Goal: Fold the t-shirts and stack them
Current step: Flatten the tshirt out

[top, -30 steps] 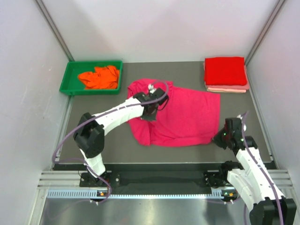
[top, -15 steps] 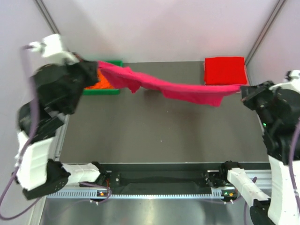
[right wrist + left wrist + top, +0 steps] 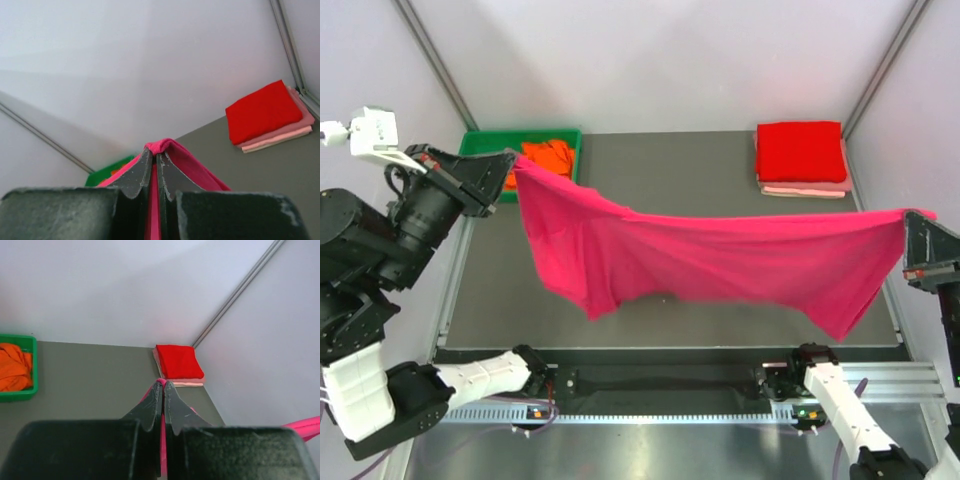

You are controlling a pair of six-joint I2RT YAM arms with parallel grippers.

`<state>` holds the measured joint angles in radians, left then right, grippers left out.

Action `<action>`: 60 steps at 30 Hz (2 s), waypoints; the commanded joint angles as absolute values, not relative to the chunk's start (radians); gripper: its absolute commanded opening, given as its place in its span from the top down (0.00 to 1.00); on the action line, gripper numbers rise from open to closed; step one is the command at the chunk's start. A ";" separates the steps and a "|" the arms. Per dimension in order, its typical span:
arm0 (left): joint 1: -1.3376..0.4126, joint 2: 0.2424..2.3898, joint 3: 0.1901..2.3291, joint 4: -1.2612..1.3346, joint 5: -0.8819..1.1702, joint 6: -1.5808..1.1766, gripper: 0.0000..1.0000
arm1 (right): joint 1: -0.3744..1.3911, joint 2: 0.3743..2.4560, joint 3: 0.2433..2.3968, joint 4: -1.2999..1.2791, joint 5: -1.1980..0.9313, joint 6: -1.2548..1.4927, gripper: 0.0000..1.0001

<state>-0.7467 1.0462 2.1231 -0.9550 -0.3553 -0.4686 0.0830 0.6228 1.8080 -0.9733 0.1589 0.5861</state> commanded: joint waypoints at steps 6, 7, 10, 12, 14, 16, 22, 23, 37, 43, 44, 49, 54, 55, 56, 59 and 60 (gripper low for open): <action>-0.749 1.184 2.204 -0.871 -0.433 -0.350 1.00 | 0.087 0.765 1.792 -0.940 0.118 0.491 1.00; -0.749 1.207 2.220 -0.873 -0.436 -0.338 1.00 | 0.089 0.790 1.796 -0.939 0.114 0.485 1.00; -0.749 1.241 2.263 -0.818 -0.349 -0.244 1.00 | 0.089 0.808 1.770 -0.920 0.130 0.476 1.00; -0.747 1.258 2.264 -0.758 -0.292 -0.198 1.00 | 0.089 0.801 1.732 -0.894 0.152 0.477 1.00; -0.749 1.284 2.273 -0.715 -0.230 -0.161 1.00 | 0.089 0.787 1.712 -0.890 0.179 0.482 1.00; -0.749 1.310 2.309 -0.709 -0.215 -0.141 1.00 | 0.089 0.775 1.689 -0.894 0.245 0.486 1.00; -0.749 1.364 2.329 -0.678 -0.279 -0.065 1.00 | 0.089 0.779 1.704 -0.894 0.322 0.465 1.00; -0.749 1.376 2.329 -0.678 -0.319 -0.049 1.00 | 0.087 0.785 1.710 -0.893 0.322 0.463 1.00; -0.749 1.083 2.037 -0.794 -0.095 -0.495 1.00 | 0.089 0.658 1.775 -1.069 0.183 0.529 1.00; -0.749 1.129 2.098 -0.953 -0.191 -0.503 1.00 | 0.087 0.661 1.735 -1.048 0.101 0.537 1.00; -0.747 1.141 2.094 -0.954 -0.219 -0.480 1.00 | 0.087 0.663 1.697 -1.023 0.086 0.534 1.00; -0.747 1.274 2.017 -0.888 -0.402 -0.391 1.00 | 0.087 0.732 1.499 -0.751 0.026 0.511 1.00; -0.617 1.434 2.032 -0.761 -0.381 -0.331 1.00 | 0.087 0.966 1.425 -0.519 -0.041 0.502 1.00; -0.568 1.500 2.054 -0.730 -0.332 -0.342 1.00 | 0.089 1.009 1.445 -0.467 -0.047 0.500 1.00; -0.472 1.531 2.093 -0.713 -0.296 -0.365 1.00 | 0.087 1.056 1.507 -0.445 -0.049 0.499 1.00; -0.353 1.612 2.125 -0.555 -0.298 -0.377 1.00 | 0.086 1.247 1.679 -0.387 -0.031 0.480 1.00; -0.329 1.623 2.126 -0.510 -0.284 -0.390 1.00 | 0.083 1.340 1.728 -0.374 -0.028 0.474 1.00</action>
<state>-0.4290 1.6535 2.0453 -0.7479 -0.2989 -0.3725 0.0826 1.2533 1.5600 -0.5758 -0.0189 0.5060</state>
